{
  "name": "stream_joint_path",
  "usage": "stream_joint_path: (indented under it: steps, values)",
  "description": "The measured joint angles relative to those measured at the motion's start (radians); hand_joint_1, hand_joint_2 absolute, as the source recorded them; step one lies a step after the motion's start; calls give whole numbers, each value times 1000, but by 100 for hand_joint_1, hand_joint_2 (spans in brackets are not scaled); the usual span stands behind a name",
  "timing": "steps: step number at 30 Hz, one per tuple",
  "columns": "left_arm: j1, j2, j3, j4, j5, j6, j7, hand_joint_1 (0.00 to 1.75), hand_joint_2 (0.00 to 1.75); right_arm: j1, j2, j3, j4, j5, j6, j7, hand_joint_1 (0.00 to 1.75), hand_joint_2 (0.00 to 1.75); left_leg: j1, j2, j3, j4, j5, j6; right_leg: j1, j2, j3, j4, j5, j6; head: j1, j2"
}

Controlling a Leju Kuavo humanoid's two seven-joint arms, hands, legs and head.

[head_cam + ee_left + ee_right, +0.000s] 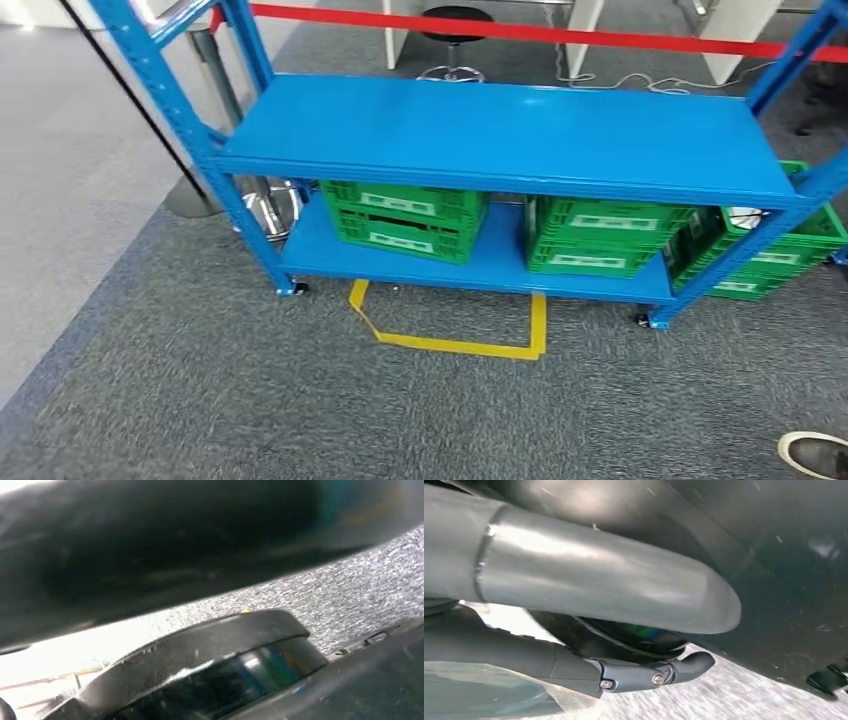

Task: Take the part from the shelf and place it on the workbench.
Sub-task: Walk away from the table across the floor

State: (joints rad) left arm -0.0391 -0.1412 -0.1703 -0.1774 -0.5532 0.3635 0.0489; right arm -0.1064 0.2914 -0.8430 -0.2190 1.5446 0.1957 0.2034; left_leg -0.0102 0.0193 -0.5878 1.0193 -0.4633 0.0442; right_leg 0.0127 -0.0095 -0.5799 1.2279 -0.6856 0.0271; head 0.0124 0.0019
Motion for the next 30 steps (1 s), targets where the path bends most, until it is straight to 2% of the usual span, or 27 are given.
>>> stream_joint_path:
  steps: [1, 2, 3, 5, 6, 7, 8, 10, 12, 13, 15, 16, 17, 18, 20, 21, 22, 23, 26, 27, 28, 30]
  values:
    - [0, -1, 0, 0, 1, 0, 0, 0, 0, -1, 0, 0, 0, 1, -10, -8, 0, 0, 0, -8, 1, 0, -1, 1, -1, 5, -27, 45, -7, 3, 0, 0]
    - [0, -2, 0, 0, 1, -1, 0, 0, 0, -1, -1, 0, 0, 3, -18, -15, 0, 0, 0, -16, 3, 0, -2, 0, -3, 7, -41, 59, 5, 6, 0, 0]
    - [1, -2, 0, 0, 1, -2, 0, 0, 0, 0, -1, 1, 0, 4, -23, -21, 0, 0, 1, -23, 5, 1, -3, -1, -5, 7, -36, 31, 38, 8, 0, 0]
    - [1, -2, 0, 0, -1, -2, 0, 0, 0, 4, -2, 2, 0, 8, -27, -28, 0, 0, 2, -34, 8, 4, -8, -9, -13, 11, 5, -88, 117, 15, 1, 0]
    - [1, -2, 0, 0, -2, -2, 0, 0, 0, 6, -2, 4, 1, 9, -28, -30, 0, 0, 0, -39, 6, 10, -10, -14, -16, 15, 26, -146, 139, 16, 2, 0]
    - [1, -2, 0, 0, -3, -2, 0, 0, 0, 7, -2, 5, 2, 9, -28, -32, 0, 0, -1, -41, 3, 14, -11, -19, -17, 20, 39, -179, 146, 11, 2, 0]
    - [1, -1, 0, 0, -3, -2, 0, 0, 0, 8, -2, 6, 3, 9, -29, -33, 0, 0, -3, -43, -1, 17, -11, -24, -16, 24, 44, -191, 140, 4, 2, 0]
    - [2, 0, 0, 0, -4, -1, -1, 0, 0, 8, -2, 6, 3, 8, -30, -35, 0, 0, -2, -43, -5, 20, -11, -31, -16, 23, 48, -196, 140, -14, 1, 0]
    - [3, 1, 0, 0, -5, 0, -2, 0, 0, 9, -2, 6, 3, 8, -30, -36, 0, 0, -1, -37, -17, 51, -32, -41, -19, 19, 52, -199, 141, -25, -3, 0]
    - [3, 1, 0, 0, -6, 0, -3, 0, 0, 9, -2, 6, 3, 7, -31, -37, 0, 0, 1, -34, -36, 93, -55, -48, -21, 15, 55, -199, 141, -29, -5, 0]
    - [3, 1, 0, 0, -8, 1, -4, 0, 0, 10, -2, 6, 3, 6, -33, -38, 0, 0, 6, -30, -96, 222, -111, -59, -21, 9, 59, -199, 136, -37, -10, 0]
    - [4, 1, 0, 0, -9, 2, -4, 0, 0, 11, -2, 6, 3, 6, -34, -39, 0, 0, 7, -30, -121, 273, -124, -60, -21, 8, 61, -199, 134, -39, -9, 0]
    - [5, 1, 0, 0, -9, 2, -4, 0, 0, 12, -2, 6, 3, 6, -35, -39, 0, 0, 8, -29, -133, 294, -119, -60, -20, 7, 64, -199, 132, -41, -10, 0]
    - [6, 1, 0, 0, -9, 2, -4, 0, 0, 12, -2, 6, 3, 6, -35, -39, 0, 0, 9, -29, -128, 276, -94, -58, -20, 7, 68, -199, 129, -41, -10, 0]
    - [6, 2, 0, 0, -9, 3, -5, 0, 0, 13, -1, 7, 4, 6, -35, -39, 0, 0, 6, -28, -78, 161, -19, -46, -20, 7, 78, -200, 119, -39, -9, 0]
    - [6, 2, 0, 0, -10, 3, -6, 0, 0, 14, -1, 7, 4, 6, -35, -39, 0, 0, 3, -27, -52, 105, 4, -38, -18, 6, 81, -201, 114, -36, -9, 0]
    - [5, 2, 0, 0, -10, 4, -8, 0, 0, 15, -1, 7, 4, 6, -35, -39, 0, 0, -1, -25, -31, 62, 10, -32, -17, 5, 82, -203, 110, -32, -9, 0]
    - [5, 2, 0, 0, -10, 6, -9, 0, 0, 15, -1, 7, 5, 5, -36, -39, 0, 0, -3, -23, -20, 42, 3, -28, -16, 4, 81, -205, 107, -28, -9, 0]
    - [7, 2, 0, 0, -11, 9, -17, 0, 0, 14, -1, 7, 5, 5, -37, -39, 0, 0, -1, -24, -3, 12, -10, -21, -14, 0, 90, -214, 101, -15, -10, 0]
    - [9, 2, 1, 0, -11, 10, -19, 0, 0, 14, -1, 8, 5, 5, -37, -40, 0, 0, 3, -24, 5, 2, -10, -18, -13, 2, 86, -200, 90, -10, -9, 0]
    - [9, 1, 1, 0, -12, 10, -20, 0, 0, 13, -1, 8, 5, 5, -38, -41, 0, 0, 6, -24, 12, -6, -10, -15, -12, 4, 71, -169, 74, -6, -8, 0]
    - [8, -1, 1, 0, -12, 11, -22, 0, 0, 9, -2, 9, 5, 4, -38, -43, 0, 0, 6, -23, 21, -11, -15, -9, -12, 8, -6, -44, 26, -2, -6, 0]
